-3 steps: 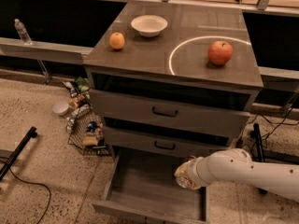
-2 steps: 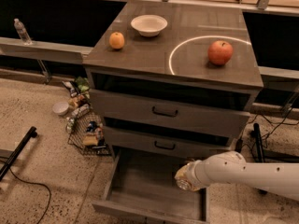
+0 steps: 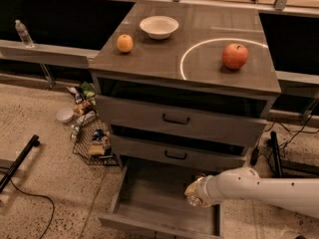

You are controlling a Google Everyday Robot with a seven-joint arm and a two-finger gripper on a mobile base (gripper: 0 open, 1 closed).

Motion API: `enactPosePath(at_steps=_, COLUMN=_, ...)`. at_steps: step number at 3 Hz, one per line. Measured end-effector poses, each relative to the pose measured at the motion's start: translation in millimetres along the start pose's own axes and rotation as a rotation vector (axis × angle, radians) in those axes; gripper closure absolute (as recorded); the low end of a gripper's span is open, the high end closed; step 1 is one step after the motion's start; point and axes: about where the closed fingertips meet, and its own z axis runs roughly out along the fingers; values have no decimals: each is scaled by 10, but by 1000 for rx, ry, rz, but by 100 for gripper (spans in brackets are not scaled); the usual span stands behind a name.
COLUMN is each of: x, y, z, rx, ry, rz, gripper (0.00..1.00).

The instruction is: Place orange can into bottom drawer

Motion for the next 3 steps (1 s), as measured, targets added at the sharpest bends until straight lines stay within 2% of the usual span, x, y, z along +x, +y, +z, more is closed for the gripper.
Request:
enactPosePath(at_steps=1, x=69, y=66, z=586, rx=88, ry=-12, rz=-76, gripper=100)
enactPosePath(at_steps=2, x=47, y=205, z=1203, rx=134, ry=-51, rz=-103, gripper=100)
enactPosePath(at_steps=3, x=-48, y=364, z=1894, rx=144, ry=-107, rz=-118, gripper=98)
